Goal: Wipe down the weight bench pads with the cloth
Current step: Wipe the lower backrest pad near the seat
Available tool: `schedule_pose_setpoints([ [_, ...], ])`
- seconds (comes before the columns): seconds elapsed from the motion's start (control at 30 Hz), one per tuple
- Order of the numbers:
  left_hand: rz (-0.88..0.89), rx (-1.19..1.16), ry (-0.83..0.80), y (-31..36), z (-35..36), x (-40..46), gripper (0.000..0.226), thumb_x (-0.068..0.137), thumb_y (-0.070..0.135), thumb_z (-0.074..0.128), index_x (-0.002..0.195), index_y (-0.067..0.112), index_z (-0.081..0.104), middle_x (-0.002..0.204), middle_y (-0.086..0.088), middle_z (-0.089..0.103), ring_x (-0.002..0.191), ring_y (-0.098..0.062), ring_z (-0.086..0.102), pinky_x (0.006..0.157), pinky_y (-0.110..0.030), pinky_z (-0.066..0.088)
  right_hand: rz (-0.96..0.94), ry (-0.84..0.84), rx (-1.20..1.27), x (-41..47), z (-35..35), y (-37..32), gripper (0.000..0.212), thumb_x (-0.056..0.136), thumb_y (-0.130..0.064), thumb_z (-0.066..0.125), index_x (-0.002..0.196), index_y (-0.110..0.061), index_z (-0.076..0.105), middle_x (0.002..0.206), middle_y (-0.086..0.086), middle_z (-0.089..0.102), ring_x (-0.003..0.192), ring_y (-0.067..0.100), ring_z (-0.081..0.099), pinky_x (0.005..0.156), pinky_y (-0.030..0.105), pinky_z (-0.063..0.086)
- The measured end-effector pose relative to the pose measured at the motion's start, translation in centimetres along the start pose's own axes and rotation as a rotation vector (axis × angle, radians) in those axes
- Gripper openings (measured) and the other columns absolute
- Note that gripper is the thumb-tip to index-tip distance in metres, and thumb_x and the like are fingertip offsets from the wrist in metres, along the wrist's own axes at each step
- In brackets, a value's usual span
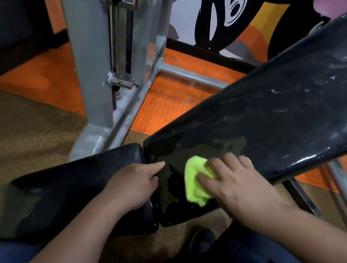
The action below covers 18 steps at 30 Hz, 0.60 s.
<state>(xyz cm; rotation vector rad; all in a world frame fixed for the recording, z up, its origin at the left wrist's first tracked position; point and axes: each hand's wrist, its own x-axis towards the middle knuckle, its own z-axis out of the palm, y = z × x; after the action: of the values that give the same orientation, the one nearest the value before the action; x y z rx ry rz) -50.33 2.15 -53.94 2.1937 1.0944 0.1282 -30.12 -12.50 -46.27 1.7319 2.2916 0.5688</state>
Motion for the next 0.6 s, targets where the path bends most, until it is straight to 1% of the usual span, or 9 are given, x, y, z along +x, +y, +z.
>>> schedule_pose_setpoints([
  [0.07,0.0,0.01,-0.008,0.2,0.1,0.0,0.047,0.102,0.034,0.046,0.144,0.054,0.043,0.143,0.006,0.058,0.121,-0.015,0.057,0.084,-0.026,0.045,0.027,-0.017,-0.008,1.0,0.5,-0.4,0.045,0.071,-0.019,0.07,0.116,-0.019,0.064,0.105,0.01,0.058,0.087,0.033,0.05,0.07,0.043,0.04],
  [0.17,0.004,0.014,-0.021,0.4,0.2,-0.3,0.047,0.102,0.035,0.045,0.145,0.055,0.041,0.144,0.005,0.057,0.119,-0.016,0.058,0.086,-0.029,0.048,-0.045,-0.022,0.011,0.7,0.9,-0.7,0.051,0.068,-0.02,0.075,0.117,-0.019,0.064,0.106,0.01,0.058,0.087,0.032,0.051,0.07,0.043,0.043],
  [0.23,0.007,0.002,-0.014,0.3,0.0,-0.2,0.048,0.102,0.034,0.045,0.146,0.054,0.041,0.144,0.005,0.056,0.12,-0.016,0.058,0.082,-0.028,0.045,0.008,-0.016,0.024,1.1,0.6,-0.1,0.051,0.066,-0.019,0.078,0.115,-0.02,0.065,0.104,0.009,0.058,0.086,0.032,0.05,0.069,0.043,0.042],
  [0.3,0.006,0.011,-0.01,0.2,-0.2,0.0,0.048,0.102,0.033,0.045,0.146,0.053,0.041,0.143,0.003,0.057,0.118,-0.016,0.058,0.078,-0.026,0.041,0.083,-0.028,0.018,2.3,0.7,0.0,0.053,0.061,-0.016,0.08,0.112,-0.02,0.066,0.101,0.009,0.057,0.085,0.031,0.049,0.068,0.042,0.041],
  [0.33,0.0,0.02,-0.01,0.2,-0.2,0.0,0.048,0.102,0.034,0.046,0.146,0.053,0.041,0.142,0.001,0.058,0.114,-0.016,0.06,0.077,-0.026,0.042,0.093,-0.039,0.016,2.7,0.8,-0.2,0.054,0.06,-0.016,0.081,0.111,-0.02,0.067,0.1,0.009,0.056,0.084,0.031,0.048,0.068,0.042,0.04],
  [0.4,-0.008,0.024,-0.024,0.3,-0.2,-0.1,0.049,0.102,0.034,0.046,0.146,0.054,0.04,0.142,0.0,0.058,0.111,-0.016,0.061,0.079,-0.028,0.046,0.024,-0.041,0.021,2.7,1.2,-0.8,0.054,0.061,-0.018,0.081,0.113,-0.02,0.066,0.102,0.009,0.056,0.085,0.031,0.048,0.069,0.042,0.041],
  [0.47,-0.002,0.023,-0.03,0.3,-0.2,-0.2,0.049,0.102,0.035,0.045,0.147,0.054,0.039,0.146,0.001,0.054,0.119,-0.017,0.058,0.086,-0.029,0.048,-0.043,-0.048,0.033,1.9,1.3,-0.6,0.056,0.063,-0.021,0.081,0.117,-0.022,0.064,0.106,0.008,0.057,0.087,0.031,0.049,0.07,0.042,0.041],
  [0.5,0.0,0.017,-0.025,0.2,-0.4,-0.3,0.049,0.102,0.035,0.044,0.147,0.054,0.039,0.147,0.002,0.053,0.121,-0.017,0.057,0.087,-0.029,0.048,-0.034,-0.055,0.035,1.8,1.2,-0.2,0.058,0.062,-0.021,0.081,0.118,-0.023,0.064,0.106,0.008,0.056,0.087,0.03,0.048,0.07,0.042,0.039],
  [0.6,0.011,0.025,-0.012,0.0,-0.6,-0.1,0.049,0.103,0.035,0.044,0.149,0.052,0.037,0.145,-0.001,0.055,0.118,-0.018,0.058,0.084,-0.03,0.047,0.076,-0.084,0.005,3.6,1.2,0.2,0.056,0.059,-0.02,0.082,0.112,-0.023,0.065,0.102,0.007,0.054,0.086,0.03,0.045,0.069,0.041,0.035],
])
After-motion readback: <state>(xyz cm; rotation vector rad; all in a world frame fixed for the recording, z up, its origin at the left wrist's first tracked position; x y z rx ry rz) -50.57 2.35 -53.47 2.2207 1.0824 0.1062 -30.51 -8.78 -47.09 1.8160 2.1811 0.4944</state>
